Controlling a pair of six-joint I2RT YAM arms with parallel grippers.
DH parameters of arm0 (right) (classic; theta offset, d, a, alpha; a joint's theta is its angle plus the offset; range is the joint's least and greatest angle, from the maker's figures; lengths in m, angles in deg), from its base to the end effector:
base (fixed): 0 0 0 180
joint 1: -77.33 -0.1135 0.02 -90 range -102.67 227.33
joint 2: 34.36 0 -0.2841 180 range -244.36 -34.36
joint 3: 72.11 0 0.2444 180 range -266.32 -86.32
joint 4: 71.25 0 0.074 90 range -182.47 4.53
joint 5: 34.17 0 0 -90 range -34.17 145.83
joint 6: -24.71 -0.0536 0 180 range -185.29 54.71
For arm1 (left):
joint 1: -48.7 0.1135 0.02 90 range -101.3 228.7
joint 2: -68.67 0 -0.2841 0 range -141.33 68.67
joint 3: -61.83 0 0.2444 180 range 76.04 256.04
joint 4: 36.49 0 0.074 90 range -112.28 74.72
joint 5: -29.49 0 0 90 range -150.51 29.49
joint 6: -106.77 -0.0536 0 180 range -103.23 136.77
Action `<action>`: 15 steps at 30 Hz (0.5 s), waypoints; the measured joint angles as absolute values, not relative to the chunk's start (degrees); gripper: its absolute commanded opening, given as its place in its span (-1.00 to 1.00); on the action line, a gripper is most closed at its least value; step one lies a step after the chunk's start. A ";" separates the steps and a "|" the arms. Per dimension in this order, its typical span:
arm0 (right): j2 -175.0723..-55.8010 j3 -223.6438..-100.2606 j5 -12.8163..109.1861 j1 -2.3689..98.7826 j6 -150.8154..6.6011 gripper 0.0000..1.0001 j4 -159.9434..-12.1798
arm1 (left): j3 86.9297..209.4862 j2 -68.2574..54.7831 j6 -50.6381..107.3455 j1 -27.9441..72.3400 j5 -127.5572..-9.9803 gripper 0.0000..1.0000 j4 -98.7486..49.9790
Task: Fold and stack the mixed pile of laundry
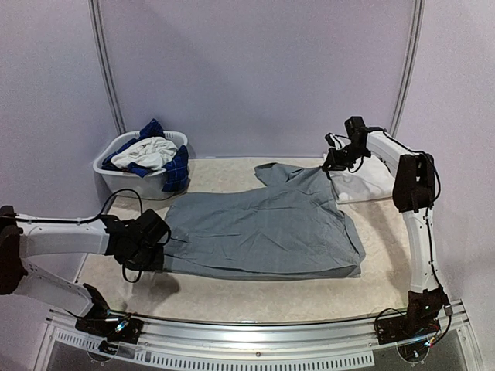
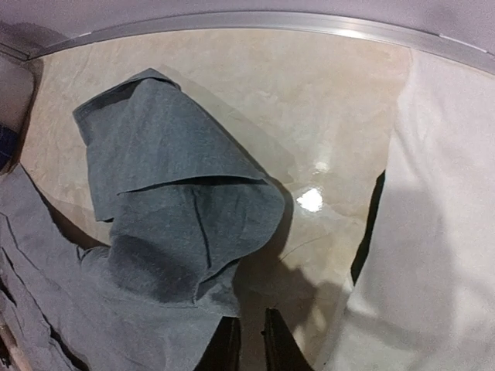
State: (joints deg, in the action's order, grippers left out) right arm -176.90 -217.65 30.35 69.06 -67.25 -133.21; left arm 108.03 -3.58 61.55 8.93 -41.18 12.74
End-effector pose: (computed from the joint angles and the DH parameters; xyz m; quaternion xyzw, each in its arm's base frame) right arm 0.5436 0.1023 0.1942 -0.1106 0.9351 0.2349 0.2410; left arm 0.1532 -0.1045 0.1563 -0.0642 0.9758 0.0382 0.2054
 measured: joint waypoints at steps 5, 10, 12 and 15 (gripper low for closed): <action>-177.38 -217.51 34.00 69.17 -68.19 0.14 -133.41 | 109.51 -2.40 61.85 8.89 -37.55 -0.10 15.48; -173.01 -209.38 35.29 69.21 -72.60 0.43 -130.81 | 109.56 -0.13 61.88 8.82 -35.75 0.29 15.85; -167.69 -200.62 35.88 69.15 -74.99 0.49 -128.58 | 109.53 -0.08 61.88 8.82 -35.27 0.47 15.65; -156.04 -184.62 38.22 68.86 -79.12 0.55 -125.48 | 109.49 0.44 61.74 8.82 -34.49 0.90 14.80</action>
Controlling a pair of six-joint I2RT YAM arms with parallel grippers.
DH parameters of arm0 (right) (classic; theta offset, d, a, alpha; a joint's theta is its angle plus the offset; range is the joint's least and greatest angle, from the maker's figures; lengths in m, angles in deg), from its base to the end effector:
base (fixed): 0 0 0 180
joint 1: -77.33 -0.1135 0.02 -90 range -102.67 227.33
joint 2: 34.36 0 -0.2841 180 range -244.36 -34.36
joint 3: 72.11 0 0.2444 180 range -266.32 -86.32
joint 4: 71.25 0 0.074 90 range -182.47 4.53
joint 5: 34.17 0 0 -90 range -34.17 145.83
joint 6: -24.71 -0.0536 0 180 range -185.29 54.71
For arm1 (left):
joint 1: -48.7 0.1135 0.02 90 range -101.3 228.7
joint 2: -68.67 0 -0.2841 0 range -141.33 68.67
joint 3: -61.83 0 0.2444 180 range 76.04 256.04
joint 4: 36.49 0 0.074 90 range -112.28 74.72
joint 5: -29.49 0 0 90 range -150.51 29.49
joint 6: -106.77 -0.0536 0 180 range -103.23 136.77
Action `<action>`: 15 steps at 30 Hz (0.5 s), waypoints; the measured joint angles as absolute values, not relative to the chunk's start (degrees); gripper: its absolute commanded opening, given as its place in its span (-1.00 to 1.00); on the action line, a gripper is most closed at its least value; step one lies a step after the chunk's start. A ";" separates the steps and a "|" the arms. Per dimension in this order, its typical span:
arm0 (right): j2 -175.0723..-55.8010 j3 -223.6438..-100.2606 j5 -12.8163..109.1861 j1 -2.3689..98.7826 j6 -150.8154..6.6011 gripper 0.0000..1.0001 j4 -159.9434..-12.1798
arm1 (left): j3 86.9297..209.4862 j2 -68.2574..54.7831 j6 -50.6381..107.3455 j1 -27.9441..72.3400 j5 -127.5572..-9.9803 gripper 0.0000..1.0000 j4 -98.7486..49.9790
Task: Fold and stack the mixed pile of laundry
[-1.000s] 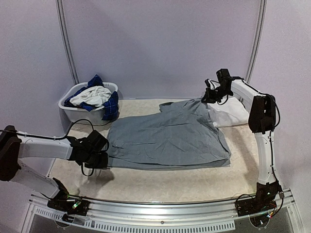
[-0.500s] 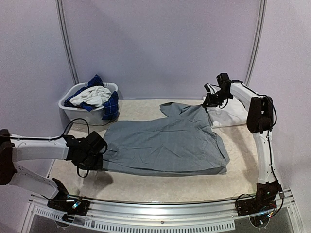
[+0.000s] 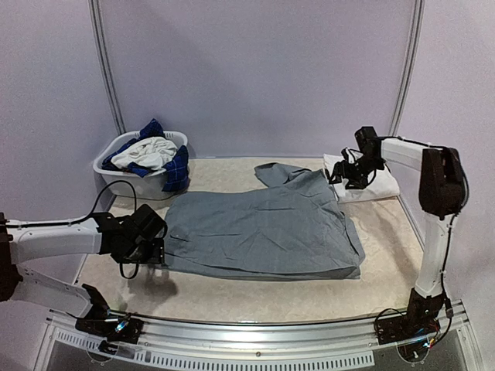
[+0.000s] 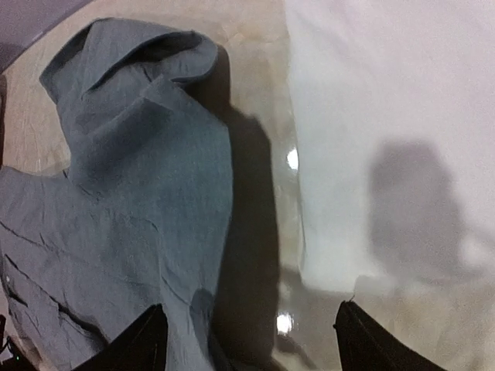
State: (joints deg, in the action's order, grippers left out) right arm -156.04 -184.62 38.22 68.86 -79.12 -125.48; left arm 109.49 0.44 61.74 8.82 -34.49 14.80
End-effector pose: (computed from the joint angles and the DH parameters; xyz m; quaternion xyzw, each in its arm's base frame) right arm 0.4590 0.0847 0.2045 0.0098 0.9623 0.1901 0.1942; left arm 0.1543 -0.0983 0.1754 -0.0782 0.9596 0.0605 0.2634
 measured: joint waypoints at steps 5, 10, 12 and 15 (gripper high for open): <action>-134.38 -164.49 43.79 67.95 -86.26 0.63 -122.92 | 109.25 3.96 60.94 8.84 -33.48 0.98 13.75; -120.94 -148.56 45.70 65.28 -91.97 0.55 -118.33 | 108.31 9.38 60.50 8.86 -32.34 0.87 12.83; -118.10 -142.94 45.83 62.94 -93.76 0.46 -117.48 | 107.09 11.98 60.39 8.89 -32.17 0.83 12.02; -115.24 -136.12 46.92 57.61 -96.65 0.33 -118.50 | 104.94 15.57 60.26 8.97 -31.93 0.81 11.35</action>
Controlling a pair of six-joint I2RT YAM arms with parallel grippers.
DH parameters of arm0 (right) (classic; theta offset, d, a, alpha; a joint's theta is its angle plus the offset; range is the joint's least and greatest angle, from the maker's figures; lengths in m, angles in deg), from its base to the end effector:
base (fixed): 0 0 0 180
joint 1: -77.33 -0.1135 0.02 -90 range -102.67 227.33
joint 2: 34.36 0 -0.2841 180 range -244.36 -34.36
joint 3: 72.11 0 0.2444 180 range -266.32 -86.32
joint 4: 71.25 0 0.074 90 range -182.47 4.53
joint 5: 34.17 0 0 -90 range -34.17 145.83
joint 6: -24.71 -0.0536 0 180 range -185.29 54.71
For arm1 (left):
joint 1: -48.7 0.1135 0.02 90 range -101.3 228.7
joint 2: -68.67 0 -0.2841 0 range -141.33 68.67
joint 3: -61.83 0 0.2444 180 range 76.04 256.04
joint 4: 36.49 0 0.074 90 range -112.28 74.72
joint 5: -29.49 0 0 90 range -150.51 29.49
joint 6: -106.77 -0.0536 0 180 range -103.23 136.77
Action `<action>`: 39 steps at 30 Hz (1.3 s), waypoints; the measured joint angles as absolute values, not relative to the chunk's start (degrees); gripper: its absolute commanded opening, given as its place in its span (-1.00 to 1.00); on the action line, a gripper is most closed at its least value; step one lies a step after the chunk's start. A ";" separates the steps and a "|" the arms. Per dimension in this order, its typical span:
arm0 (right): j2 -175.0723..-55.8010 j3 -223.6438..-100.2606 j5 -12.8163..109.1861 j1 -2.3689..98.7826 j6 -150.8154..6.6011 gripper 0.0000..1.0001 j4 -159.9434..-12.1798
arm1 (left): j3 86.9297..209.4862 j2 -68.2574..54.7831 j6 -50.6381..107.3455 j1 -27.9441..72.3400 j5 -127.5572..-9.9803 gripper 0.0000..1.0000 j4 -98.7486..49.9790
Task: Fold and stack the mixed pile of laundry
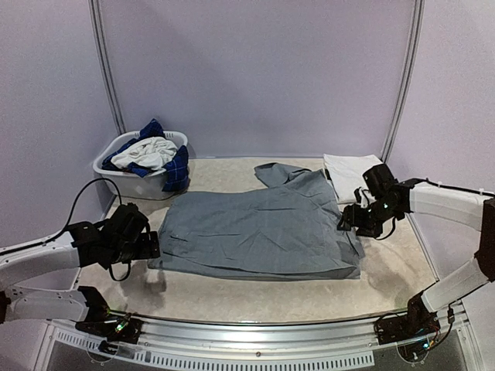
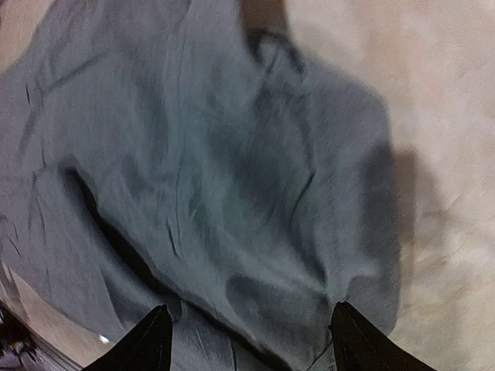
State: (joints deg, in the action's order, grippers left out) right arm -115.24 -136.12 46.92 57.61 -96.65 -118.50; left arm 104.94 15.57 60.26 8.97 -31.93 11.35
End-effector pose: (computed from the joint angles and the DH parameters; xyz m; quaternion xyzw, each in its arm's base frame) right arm 0.2460 0.0970 0.2089 0.0812 0.9684 0.1646 0.1688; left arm 0.1353 -0.0791 0.1958 -0.0989 0.9284 -0.0010 0.3582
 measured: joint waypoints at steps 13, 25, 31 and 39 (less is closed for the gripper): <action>-111.57 -128.19 56.10 48.67 -102.79 0.04 -122.70 | 104.16 17.40 59.54 9.02 -32.61 0.71 9.60; -114.87 -124.29 57.48 47.95 -102.90 -0.55 -119.86 | 104.16 15.04 59.47 9.02 -33.02 0.62 7.98; -115.78 -124.56 60.38 47.82 -103.40 -0.83 -119.20 | 104.16 13.80 59.45 8.99 -33.57 0.59 6.87; -110.28 -124.05 65.63 47.75 -107.92 -0.97 -126.70 | 105.14 13.21 58.97 8.99 -33.81 0.60 7.13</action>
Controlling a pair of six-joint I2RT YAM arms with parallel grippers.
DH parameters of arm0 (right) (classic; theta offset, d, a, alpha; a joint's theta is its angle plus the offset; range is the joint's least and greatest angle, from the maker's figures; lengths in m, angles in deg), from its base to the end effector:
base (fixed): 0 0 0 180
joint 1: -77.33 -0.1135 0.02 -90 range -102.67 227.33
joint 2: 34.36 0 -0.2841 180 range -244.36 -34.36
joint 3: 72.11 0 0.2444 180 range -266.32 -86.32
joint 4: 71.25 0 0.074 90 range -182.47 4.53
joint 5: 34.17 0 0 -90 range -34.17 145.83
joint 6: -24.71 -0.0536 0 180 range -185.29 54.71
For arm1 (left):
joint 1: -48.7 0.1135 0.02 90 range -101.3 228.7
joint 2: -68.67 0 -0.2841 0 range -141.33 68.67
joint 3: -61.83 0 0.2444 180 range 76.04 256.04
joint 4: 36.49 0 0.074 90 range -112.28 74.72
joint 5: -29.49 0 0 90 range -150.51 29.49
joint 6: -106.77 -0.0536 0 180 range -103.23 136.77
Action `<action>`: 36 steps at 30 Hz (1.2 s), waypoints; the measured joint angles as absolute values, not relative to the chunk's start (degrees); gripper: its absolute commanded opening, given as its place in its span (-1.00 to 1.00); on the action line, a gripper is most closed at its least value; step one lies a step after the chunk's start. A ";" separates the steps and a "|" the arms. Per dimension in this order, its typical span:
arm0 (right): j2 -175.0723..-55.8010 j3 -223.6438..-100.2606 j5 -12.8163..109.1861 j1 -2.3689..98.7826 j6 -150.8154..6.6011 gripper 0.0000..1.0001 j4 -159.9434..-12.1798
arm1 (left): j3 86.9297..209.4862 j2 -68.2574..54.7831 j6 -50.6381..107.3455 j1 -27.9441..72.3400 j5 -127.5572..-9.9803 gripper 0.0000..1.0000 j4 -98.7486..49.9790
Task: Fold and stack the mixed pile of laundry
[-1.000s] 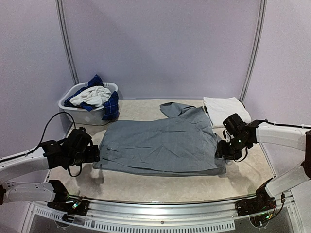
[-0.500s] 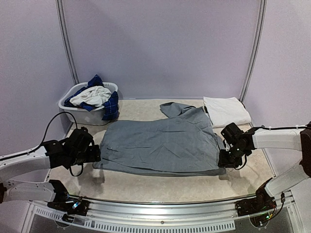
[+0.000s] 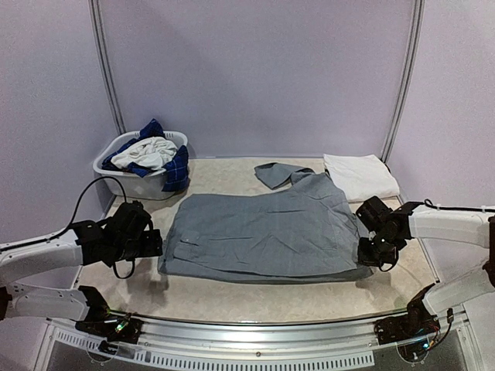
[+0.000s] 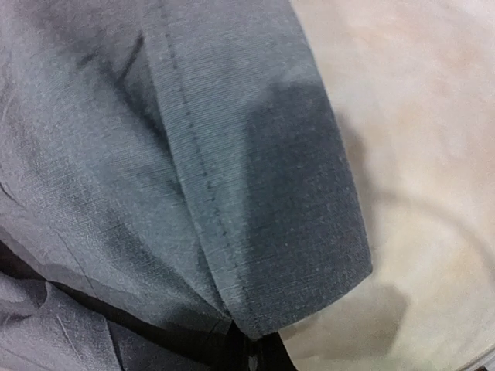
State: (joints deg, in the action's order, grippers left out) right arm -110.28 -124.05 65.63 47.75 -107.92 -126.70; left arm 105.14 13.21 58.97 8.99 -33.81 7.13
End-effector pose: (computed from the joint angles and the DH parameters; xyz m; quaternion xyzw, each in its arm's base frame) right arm 0.1762 0.0895 0.1651 0.1206 0.9848 -0.0146 0.1243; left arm 0.1434 -0.0878 0.1953 -0.0881 0.9282 -0.0210 0.3609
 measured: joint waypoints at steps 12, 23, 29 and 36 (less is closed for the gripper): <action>-113.18 -127.62 80.51 47.75 -122.61 0.20 -143.73 | 111.22 8.09 55.84 8.99 -31.89 0.62 7.43; -111.19 -145.39 81.39 50.57 -111.31 0.63 -137.50 | 117.75 -3.54 52.91 9.15 -30.71 0.66 1.77; -117.49 -153.39 70.42 59.47 -98.39 0.61 -125.61 | 125.62 -11.45 48.67 11.62 -32.39 0.62 -2.01; -128.02 -163.16 53.19 67.71 -90.57 0.51 -119.44 | 135.37 -21.96 41.55 17.37 -42.99 0.55 -4.78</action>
